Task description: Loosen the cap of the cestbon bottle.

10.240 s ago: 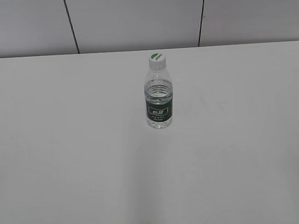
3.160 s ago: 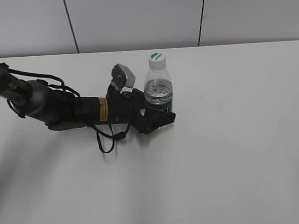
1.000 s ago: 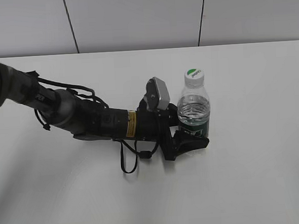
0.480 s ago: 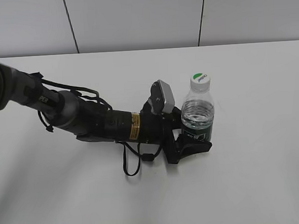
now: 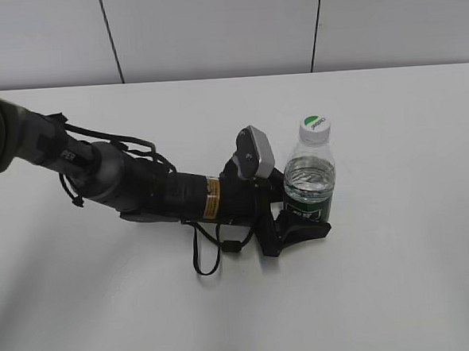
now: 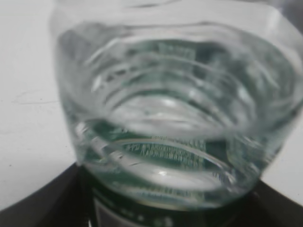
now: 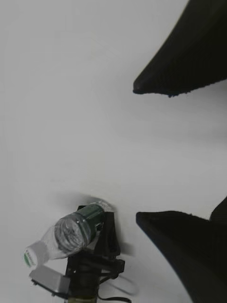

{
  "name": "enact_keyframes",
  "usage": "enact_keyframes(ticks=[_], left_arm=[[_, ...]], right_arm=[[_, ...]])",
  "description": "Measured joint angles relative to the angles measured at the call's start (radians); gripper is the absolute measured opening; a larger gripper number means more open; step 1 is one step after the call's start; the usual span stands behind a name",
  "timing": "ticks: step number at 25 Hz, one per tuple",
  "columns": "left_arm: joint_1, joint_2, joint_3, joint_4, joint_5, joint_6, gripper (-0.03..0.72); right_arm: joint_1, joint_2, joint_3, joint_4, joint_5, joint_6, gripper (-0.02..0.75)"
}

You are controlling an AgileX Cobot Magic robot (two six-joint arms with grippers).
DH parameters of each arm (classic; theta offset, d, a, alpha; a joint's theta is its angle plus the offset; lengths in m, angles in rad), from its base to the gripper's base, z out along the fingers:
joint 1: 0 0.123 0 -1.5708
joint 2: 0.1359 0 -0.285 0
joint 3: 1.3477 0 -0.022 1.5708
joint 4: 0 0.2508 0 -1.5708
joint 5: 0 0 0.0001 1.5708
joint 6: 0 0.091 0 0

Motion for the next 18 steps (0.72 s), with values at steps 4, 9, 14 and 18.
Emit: enact_keyframes(ticks=[4, 9, 14, 18], left_arm=[[0.0, 0.0, 0.0, 0.0, 0.001, 0.0, 0.545], [0.0, 0.0, 0.0, 0.0, 0.001, 0.0, 0.545], [0.0, 0.0, 0.0, -0.001, 0.001, 0.0, 0.545], [0.0, 0.0, 0.0, -0.002, 0.002, 0.0, 0.545]], right_arm=[[0.0, 0.092, -0.056, 0.023, -0.021, -0.013, 0.576], [0.0, 0.222, -0.083, 0.081, -0.028, -0.033, 0.576], [0.022, 0.381, -0.124, 0.195, -0.016, -0.152, 0.576], [0.036, 0.545, -0.188, 0.267, -0.012, -0.162, 0.576]])
